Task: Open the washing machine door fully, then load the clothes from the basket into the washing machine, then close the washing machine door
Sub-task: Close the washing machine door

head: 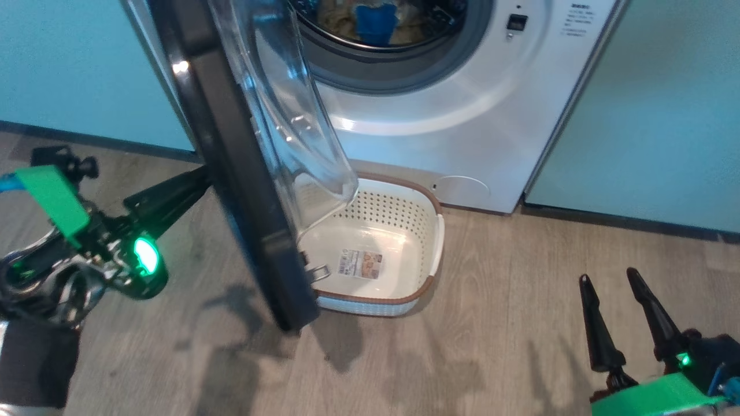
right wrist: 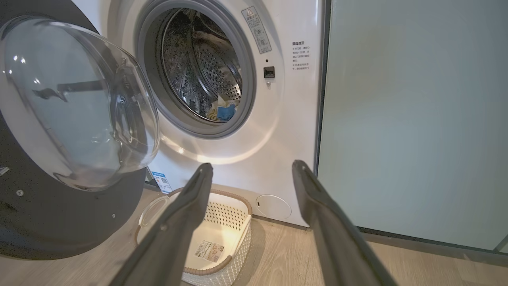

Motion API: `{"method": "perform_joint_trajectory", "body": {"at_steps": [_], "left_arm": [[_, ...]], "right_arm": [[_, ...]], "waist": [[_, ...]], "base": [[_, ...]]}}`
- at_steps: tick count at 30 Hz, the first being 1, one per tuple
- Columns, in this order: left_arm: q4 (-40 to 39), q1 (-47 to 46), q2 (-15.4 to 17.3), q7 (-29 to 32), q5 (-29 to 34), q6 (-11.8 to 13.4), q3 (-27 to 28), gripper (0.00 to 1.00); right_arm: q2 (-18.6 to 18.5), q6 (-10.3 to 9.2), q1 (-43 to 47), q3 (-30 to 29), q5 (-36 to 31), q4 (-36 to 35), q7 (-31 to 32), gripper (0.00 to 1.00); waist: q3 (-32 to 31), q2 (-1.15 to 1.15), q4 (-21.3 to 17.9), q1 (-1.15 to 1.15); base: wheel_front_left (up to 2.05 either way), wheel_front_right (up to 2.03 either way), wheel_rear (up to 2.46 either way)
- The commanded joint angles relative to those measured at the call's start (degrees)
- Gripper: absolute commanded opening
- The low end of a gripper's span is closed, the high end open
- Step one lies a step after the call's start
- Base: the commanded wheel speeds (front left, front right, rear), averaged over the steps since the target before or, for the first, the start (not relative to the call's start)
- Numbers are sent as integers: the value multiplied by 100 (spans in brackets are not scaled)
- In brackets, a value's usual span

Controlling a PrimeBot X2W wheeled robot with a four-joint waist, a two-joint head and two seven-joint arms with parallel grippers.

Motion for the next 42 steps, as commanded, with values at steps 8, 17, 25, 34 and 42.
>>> {"method": "perform_joint_trajectory", "body": {"at_steps": [8,17,25,34,42], "left_arm": [[36,-675,-75,-100,165,-205,57,0],[271,-973,-244,-210,323,-313,-60,0],[512,-1275,-356,-339,438,-413,-67,0],[792,-1566,-374,-418,558,-519,-31,0],[868,-1643,-409,-448,599,-602,20,0]], "right_arm": [[-2,-16,-376,156,49,-207,-60,100],[4,-16,-452,199,79,-195,-61,100],[17,-16,-537,250,104,-204,-61,100],[33,-16,-611,280,120,-206,-61,100],[55,-16,-638,225,127,-231,-61,100]], "waist": [[156,0,-341,0],[264,0,-622,0],[421,0,-875,0],[546,0,-1121,0],[594,0,-1195,0]], "base": [[0,0,0],[0,0,0],[0,0,0],[0,0,0],[0,0,0]]}}
